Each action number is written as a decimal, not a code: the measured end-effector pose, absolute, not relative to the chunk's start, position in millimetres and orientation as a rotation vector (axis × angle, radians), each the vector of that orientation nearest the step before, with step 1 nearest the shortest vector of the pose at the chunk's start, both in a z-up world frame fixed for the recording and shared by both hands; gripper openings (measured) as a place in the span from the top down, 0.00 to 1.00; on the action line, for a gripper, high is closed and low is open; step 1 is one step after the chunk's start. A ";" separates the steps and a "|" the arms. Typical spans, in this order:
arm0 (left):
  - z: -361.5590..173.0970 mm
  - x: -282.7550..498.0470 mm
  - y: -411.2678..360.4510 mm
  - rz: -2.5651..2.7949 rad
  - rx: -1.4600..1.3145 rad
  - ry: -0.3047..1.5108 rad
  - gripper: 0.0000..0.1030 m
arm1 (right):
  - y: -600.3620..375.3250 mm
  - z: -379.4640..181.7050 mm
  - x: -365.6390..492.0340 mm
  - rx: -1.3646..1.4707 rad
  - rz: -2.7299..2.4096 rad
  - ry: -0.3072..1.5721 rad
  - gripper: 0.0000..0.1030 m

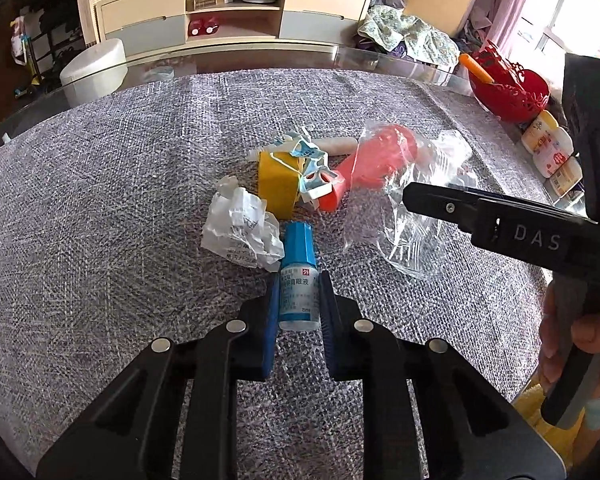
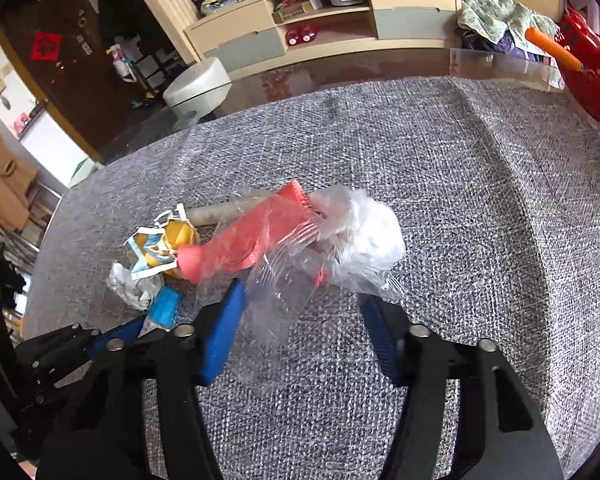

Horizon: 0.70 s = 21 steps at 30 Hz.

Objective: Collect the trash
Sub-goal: 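Grasp the blue-capped eye-drop bottle with the left gripper while the right gripper grasps the clear plastic bag, then lower both tools over the grey bin and open both grippers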

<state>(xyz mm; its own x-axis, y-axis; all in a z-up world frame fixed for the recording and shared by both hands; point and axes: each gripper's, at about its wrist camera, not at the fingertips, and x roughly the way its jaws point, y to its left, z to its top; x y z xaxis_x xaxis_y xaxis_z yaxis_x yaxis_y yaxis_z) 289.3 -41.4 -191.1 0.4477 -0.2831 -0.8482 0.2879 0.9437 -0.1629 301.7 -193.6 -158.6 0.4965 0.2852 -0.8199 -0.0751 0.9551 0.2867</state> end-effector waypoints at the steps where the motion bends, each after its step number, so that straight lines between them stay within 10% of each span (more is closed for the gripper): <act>1: -190.9 288.5 -40.7 -0.355 0.005 1.048 0.83 | -192.2 -156.5 299.0 0.216 0.229 1.026 0.50; 6: -188.6 277.6 -39.6 -0.356 0.011 1.050 0.83 | -190.6 -146.5 285.1 0.193 0.259 1.011 0.71; 21: -158.1 198.8 -28.3 -0.337 -0.008 1.017 0.83 | -196.7 -123.1 218.9 0.176 0.273 1.001 0.74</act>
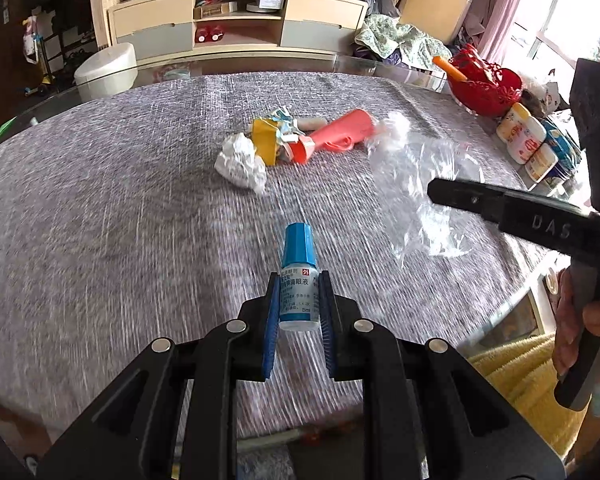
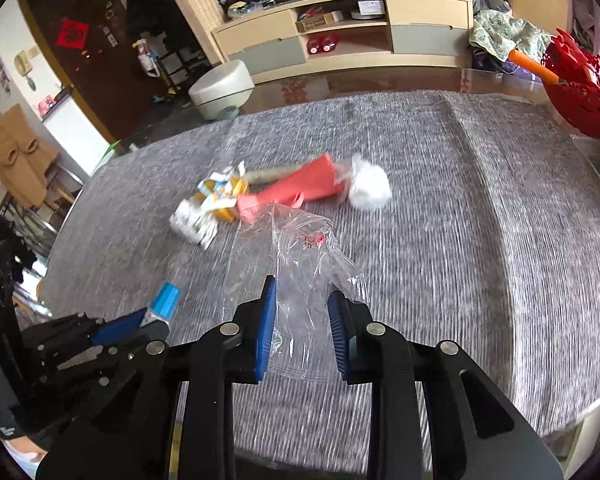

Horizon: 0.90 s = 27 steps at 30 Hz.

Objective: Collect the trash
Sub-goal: 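Lower both tools over the grey bin and open both grippers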

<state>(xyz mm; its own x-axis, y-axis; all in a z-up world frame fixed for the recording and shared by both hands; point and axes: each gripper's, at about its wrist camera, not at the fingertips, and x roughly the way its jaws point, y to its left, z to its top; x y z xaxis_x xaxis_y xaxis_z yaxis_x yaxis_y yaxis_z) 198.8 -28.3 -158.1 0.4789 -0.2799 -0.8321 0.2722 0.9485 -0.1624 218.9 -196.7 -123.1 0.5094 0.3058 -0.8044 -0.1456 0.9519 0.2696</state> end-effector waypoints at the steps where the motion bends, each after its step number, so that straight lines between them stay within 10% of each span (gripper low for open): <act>1: -156.3 192.4 -28.1 -0.338 -0.008 1.015 0.83 | -195.7 -123.8 210.5 0.170 0.275 1.003 0.74; 27: -195.5 29.4 -35.8 -0.394 -0.007 1.091 0.83 | -191.3 -158.1 54.3 0.110 0.292 1.069 0.74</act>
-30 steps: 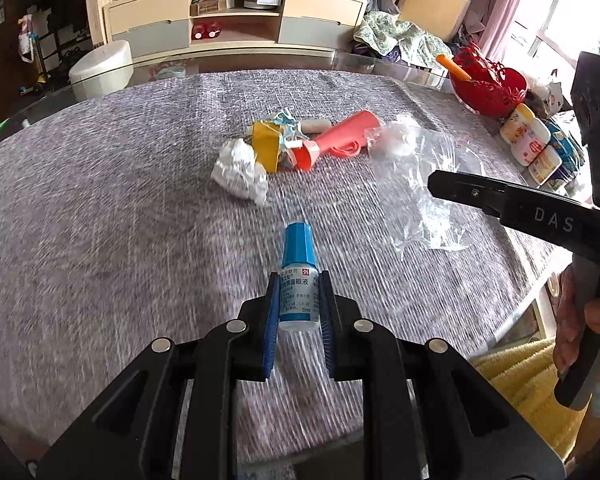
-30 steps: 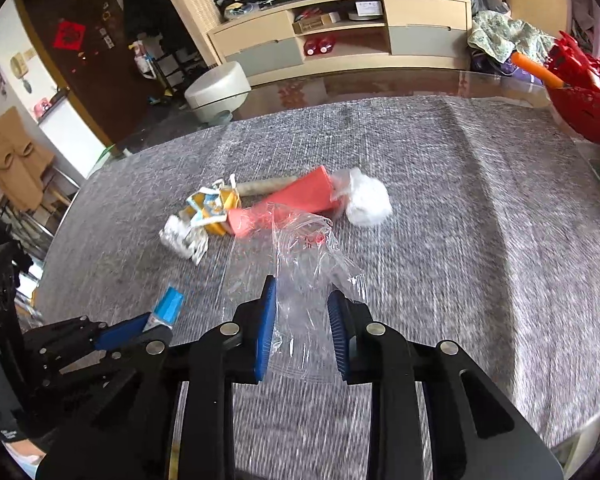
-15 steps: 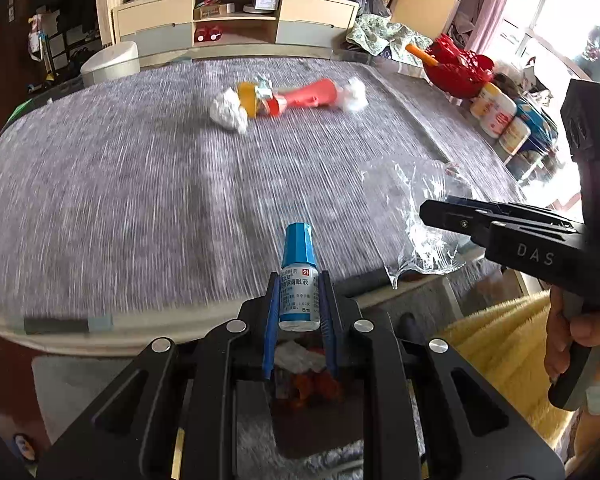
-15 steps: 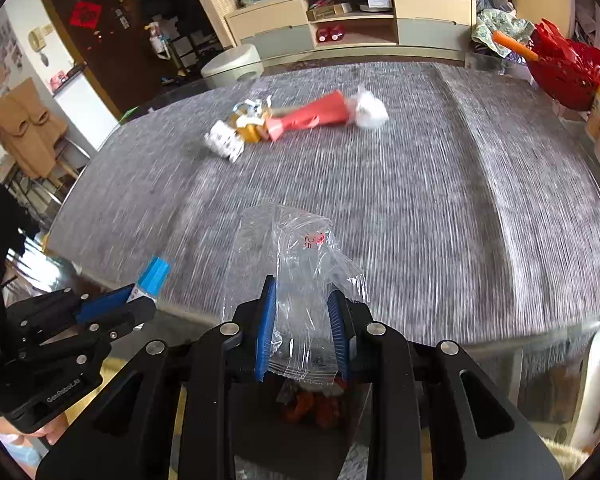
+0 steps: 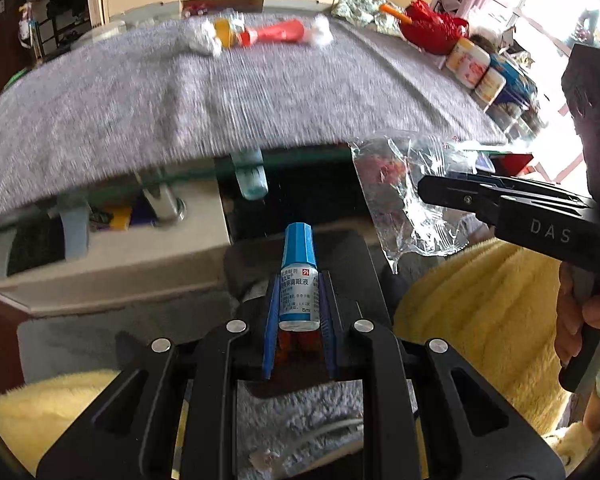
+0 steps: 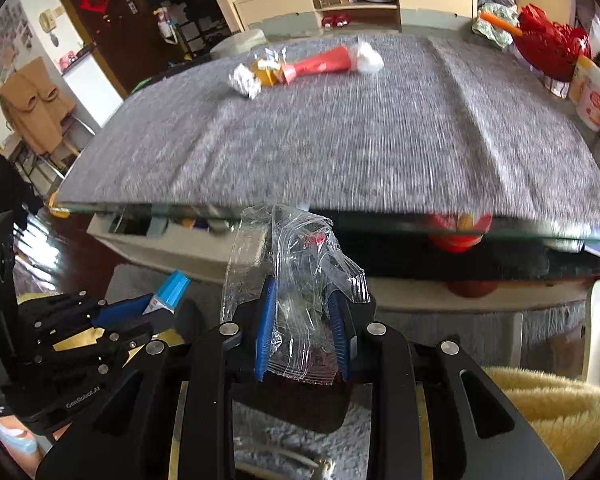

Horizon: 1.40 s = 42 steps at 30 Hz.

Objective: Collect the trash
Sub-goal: 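Lower both tools over the grey bin and open both grippers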

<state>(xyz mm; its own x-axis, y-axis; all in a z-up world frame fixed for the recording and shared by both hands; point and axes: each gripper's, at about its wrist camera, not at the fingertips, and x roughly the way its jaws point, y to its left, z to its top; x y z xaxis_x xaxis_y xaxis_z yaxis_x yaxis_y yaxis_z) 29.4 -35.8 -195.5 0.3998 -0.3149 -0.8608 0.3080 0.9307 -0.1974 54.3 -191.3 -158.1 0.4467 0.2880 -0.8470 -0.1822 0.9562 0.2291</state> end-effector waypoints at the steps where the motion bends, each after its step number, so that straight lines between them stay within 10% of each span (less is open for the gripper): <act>1: -202.4 27.2 -36.4 -0.392 -0.010 1.105 0.83 | -191.9 -163.0 51.0 0.109 0.290 1.079 0.74; 25: -280.5 25.2 -43.9 -0.413 -0.036 1.292 0.83 | -179.1 -248.3 51.6 0.175 0.273 1.269 0.69; 42: -272.0 36.6 -26.8 -0.347 -0.054 1.282 0.42 | -202.7 -246.8 64.8 0.238 0.198 1.261 0.12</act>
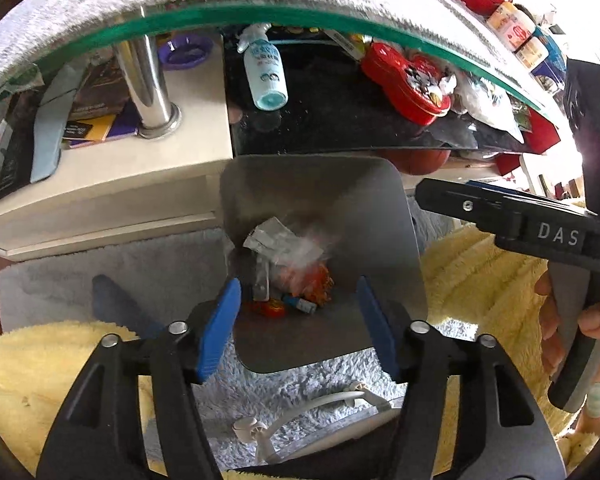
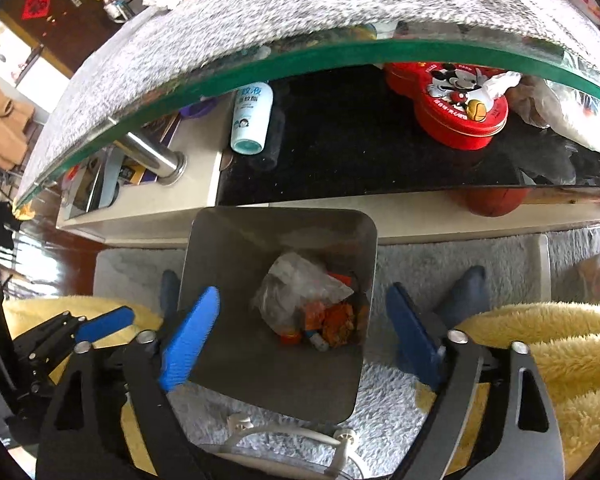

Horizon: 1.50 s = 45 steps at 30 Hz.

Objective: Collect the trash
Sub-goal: 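Lower both tools over the grey bin and open both grippers, then grasp the crumpled foil with the left gripper while the right gripper grasps the white tissue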

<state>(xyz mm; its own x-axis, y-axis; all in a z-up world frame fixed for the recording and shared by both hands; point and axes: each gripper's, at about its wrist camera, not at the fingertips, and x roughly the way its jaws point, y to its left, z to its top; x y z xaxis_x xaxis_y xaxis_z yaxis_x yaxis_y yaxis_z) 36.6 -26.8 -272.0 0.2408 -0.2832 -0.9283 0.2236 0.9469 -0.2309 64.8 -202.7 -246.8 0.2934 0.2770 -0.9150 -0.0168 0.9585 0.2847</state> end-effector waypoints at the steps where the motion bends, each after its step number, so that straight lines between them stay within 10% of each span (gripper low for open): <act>1: -270.5 36.8 -25.9 -0.344 -0.053 1.278 0.39 | -203.9 -245.4 65.5 0.239 0.196 1.258 0.12; 15: -205.9 59.1 2.9 -0.263 -0.067 1.128 0.14 | -227.3 -185.5 86.0 0.242 0.157 1.131 0.03; 45: -152.8 256.5 2.3 -0.212 -0.038 0.983 0.22 | -225.3 -132.3 277.7 0.195 0.134 0.948 0.06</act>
<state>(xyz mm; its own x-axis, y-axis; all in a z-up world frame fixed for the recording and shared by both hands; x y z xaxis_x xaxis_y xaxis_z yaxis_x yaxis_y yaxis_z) 256.5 2.3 -152.8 0.5354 -0.1953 -0.8217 0.1606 0.9787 -0.1280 277.7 -225.3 -132.3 0.5773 0.1988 -0.7920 -0.0284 0.9742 0.2238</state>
